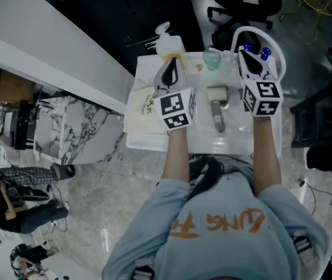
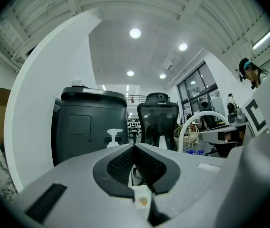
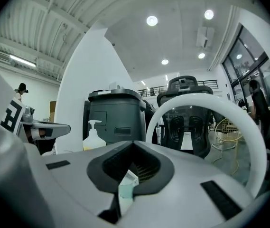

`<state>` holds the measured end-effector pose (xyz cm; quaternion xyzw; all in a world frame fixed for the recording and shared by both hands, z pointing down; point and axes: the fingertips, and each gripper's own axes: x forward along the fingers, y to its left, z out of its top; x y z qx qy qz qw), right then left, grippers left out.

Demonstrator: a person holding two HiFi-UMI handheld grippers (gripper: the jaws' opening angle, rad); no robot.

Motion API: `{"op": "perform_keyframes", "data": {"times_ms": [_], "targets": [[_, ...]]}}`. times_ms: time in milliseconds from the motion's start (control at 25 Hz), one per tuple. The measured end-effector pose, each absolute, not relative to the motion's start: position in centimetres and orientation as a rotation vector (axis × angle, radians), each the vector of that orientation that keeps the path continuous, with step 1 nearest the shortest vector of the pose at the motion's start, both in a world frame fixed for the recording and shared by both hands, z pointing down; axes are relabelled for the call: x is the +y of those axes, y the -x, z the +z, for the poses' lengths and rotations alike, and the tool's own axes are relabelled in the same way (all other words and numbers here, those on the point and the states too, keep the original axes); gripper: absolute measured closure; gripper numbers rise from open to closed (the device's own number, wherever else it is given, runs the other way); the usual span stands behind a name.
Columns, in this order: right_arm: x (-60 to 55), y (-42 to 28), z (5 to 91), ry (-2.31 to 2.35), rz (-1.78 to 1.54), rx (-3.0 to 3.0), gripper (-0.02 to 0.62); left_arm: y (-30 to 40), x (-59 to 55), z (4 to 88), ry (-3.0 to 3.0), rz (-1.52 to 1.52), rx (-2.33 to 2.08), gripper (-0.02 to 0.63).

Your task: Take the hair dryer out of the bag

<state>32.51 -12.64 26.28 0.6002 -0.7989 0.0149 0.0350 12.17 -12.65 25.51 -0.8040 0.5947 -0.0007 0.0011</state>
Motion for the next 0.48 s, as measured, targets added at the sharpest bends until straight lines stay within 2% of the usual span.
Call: {"op": "perform_keyframes", "data": {"times_ms": [480], "targets": [[-13.13,-32.08,25.94,-1.804,-0.025,-2.472,0.595,-11.69,-12.65,25.77,2.512,-0.008,1.863,0.604]]}}
